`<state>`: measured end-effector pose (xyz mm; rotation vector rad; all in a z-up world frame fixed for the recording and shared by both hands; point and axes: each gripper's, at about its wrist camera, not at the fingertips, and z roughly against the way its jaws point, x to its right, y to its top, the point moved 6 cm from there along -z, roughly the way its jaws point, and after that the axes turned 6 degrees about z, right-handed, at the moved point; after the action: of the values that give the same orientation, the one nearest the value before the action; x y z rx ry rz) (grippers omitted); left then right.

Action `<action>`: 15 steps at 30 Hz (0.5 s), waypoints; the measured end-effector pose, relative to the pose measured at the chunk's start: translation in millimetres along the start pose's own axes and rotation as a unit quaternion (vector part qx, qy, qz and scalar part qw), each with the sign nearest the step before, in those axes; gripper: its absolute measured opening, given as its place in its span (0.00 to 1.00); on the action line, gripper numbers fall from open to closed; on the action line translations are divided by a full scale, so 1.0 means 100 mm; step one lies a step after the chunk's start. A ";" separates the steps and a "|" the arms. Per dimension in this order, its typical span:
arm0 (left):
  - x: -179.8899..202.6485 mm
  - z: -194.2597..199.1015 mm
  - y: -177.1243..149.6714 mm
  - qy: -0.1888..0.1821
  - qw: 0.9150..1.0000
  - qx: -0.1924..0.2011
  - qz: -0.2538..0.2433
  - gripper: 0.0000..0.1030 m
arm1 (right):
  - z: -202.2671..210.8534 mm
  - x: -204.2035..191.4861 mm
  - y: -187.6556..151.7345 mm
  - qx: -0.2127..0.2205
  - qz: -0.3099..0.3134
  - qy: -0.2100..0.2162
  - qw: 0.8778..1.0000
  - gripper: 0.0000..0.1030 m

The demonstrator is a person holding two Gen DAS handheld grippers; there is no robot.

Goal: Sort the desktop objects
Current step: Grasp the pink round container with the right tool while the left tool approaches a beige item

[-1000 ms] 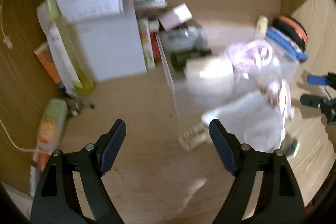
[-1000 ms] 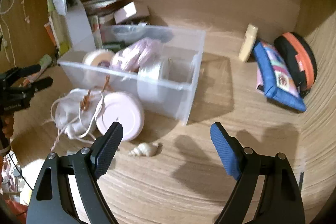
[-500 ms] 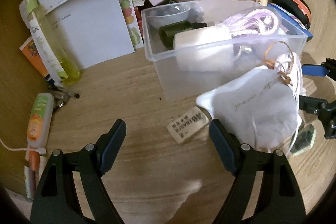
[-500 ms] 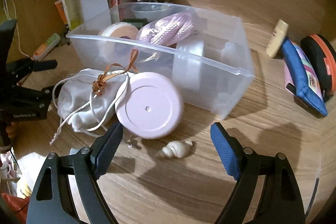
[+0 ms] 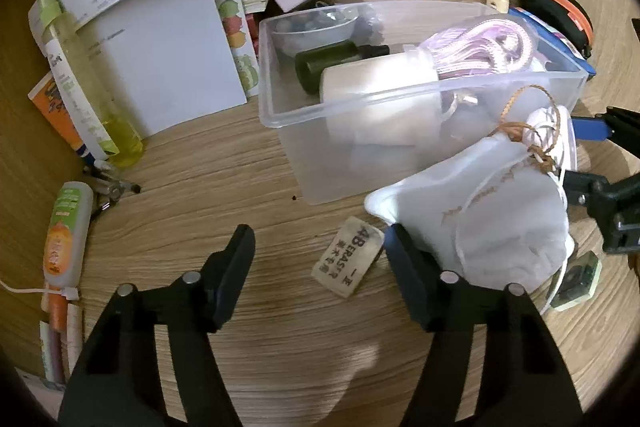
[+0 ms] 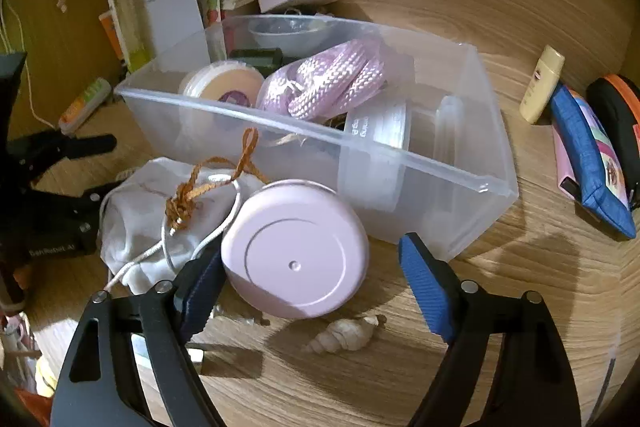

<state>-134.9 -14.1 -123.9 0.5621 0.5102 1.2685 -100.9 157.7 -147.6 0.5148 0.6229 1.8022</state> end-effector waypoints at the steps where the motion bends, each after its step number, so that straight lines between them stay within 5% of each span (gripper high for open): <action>1: 0.01 0.00 -0.01 -0.001 1.000 -0.001 -0.001 0.62 | 0.01 0.00 0.00 -0.001 -0.002 0.005 1.000 0.70; 5: -0.01 -0.03 -0.06 -0.014 1.000 -0.018 0.005 0.56 | 0.03 0.00 -0.01 -0.007 -0.014 0.034 0.999 0.58; 15: 0.01 -0.01 -0.07 -0.028 0.999 -0.019 0.014 0.28 | 0.12 0.17 -0.12 -0.003 -0.043 0.028 0.999 0.58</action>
<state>-130.3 -14.9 -129.7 0.5727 0.4322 1.2823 -89.9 178.7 -144.9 0.4290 0.6685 1.7410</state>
